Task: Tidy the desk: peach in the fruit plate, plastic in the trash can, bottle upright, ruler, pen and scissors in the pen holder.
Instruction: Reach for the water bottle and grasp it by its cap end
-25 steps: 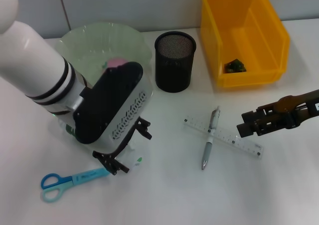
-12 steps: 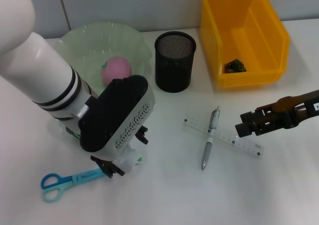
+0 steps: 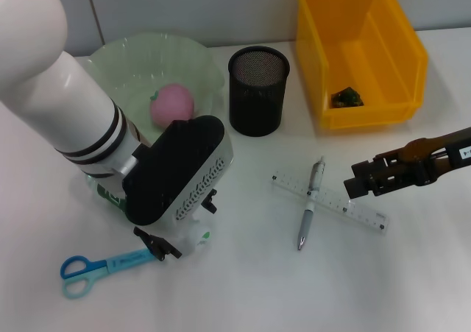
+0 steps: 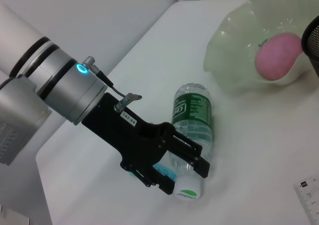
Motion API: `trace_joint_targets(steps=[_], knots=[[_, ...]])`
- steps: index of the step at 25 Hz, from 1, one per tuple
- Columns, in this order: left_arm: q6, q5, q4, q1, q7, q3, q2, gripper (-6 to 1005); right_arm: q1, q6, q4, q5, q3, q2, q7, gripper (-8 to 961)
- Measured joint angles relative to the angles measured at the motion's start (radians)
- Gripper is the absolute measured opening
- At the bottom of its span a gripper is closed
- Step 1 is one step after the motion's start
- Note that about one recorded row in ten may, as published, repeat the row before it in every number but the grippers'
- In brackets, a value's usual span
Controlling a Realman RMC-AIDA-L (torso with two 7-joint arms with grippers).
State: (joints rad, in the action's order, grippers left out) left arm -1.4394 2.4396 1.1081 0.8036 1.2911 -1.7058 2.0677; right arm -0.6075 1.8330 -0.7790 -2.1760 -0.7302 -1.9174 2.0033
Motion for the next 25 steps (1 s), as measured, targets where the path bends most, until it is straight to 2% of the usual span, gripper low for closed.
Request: trace_joint_targets(steps=[22,25], knots=[[0.025,0.026,-0.025,0.013,0.017,-0.015,0.003,735,0.000,0.000,0.000,0.000,0.000,-0.001,-0.004,762],[0.025,0.026,-0.025,0.013,0.022,-0.025,0.003,693,-0.002,0.000,0.000,0.000,0.000,0.000,-0.003,762]])
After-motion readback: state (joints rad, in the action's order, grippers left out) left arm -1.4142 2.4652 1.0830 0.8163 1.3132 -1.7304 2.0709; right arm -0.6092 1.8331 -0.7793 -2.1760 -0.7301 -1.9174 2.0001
